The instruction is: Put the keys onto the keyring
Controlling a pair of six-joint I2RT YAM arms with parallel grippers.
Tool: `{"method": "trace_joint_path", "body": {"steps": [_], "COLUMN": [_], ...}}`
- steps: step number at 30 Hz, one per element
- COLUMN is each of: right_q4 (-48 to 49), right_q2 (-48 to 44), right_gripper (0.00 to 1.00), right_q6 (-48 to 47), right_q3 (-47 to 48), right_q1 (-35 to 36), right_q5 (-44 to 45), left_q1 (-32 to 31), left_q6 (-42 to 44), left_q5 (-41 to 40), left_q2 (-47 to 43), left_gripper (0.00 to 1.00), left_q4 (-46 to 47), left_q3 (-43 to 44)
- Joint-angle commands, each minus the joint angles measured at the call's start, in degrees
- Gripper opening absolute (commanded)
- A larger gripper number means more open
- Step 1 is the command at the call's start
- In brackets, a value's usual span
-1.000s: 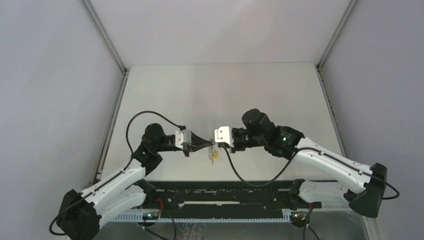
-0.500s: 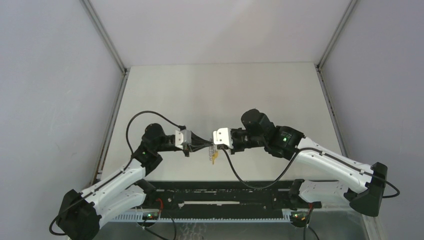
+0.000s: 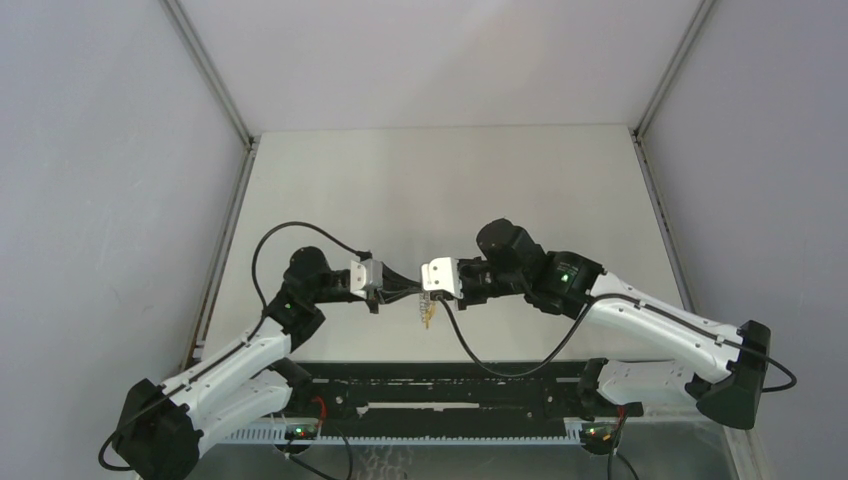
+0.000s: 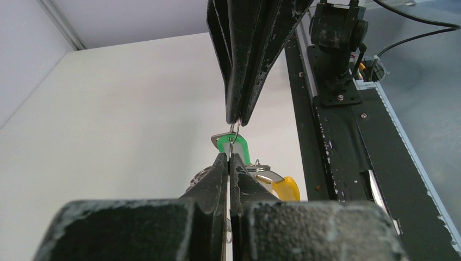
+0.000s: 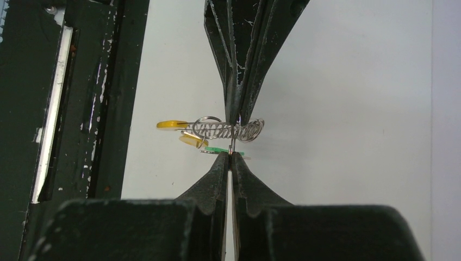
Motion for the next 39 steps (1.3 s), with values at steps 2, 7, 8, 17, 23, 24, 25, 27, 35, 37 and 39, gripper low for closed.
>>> {"method": "trace_joint_path", "body": {"steps": [2, 7, 8, 17, 23, 24, 25, 27, 35, 37, 39], "right_q4": [0.9, 1.6, 1.8, 2.3, 1.3, 1.1, 1.0, 0.7, -2.1, -2.3, -2.3], "right_q2": [0.3, 0.4, 0.4, 1.4, 2.0, 1.8, 1.5, 0.9, 1.4, 1.6, 1.8], "right_gripper": [0.0, 0.0, 0.0, 0.0, 0.0, 0.0, 0.0, 0.0, 0.0, 0.0, 0.0], "right_q6": [-0.5, 0.3, 0.6, 2.4, 2.5, 2.4, 2.4, 2.2, 2.0, 2.1, 2.0], "right_q3": [2.8, 3.0, 3.0, 4.2, 5.2, 5.3, 5.4, 5.4, 6.8, 7.0, 7.0], "right_q1": [0.8, 1.0, 1.0, 1.5, 2.3, 2.5, 2.6, 3.0, 3.7, 3.9, 3.9], "right_q5": [1.6, 2.3, 2.6, 4.2, 5.7, 5.8, 5.8, 6.0, 7.8, 7.9, 7.8], "left_q1": [0.0, -0.1, -0.1, -0.3, -0.3, -0.3, -0.3, -0.3, -0.3, -0.3, -0.3], "left_q6": [0.0, 0.0, 0.0, 0.0, 0.2, 0.6, 1.0, 1.3, 2.3, 2.3, 2.3], "left_q5": [1.3, 1.3, 1.2, 1.1, 0.1, -0.4, -0.6, -1.1, -1.8, -1.9, -1.9], "left_q2": [-0.6, -0.7, -0.7, -0.6, -1.0, -1.2, -1.2, -1.4, -1.4, -1.4, -1.4], "left_gripper": [0.0, 0.0, 0.0, 0.0, 0.0, 0.0, 0.0, 0.0, 0.0, 0.0, 0.0], "left_q4": [2.6, 2.5, 2.6, 2.5, 2.4, 2.0, 1.4, 1.1, -0.6, -0.6, -0.6], "left_q3": [3.0, 3.0, 3.0, 3.0, 2.6, 2.6, 2.8, 2.7, 3.1, 3.0, 3.0]}}
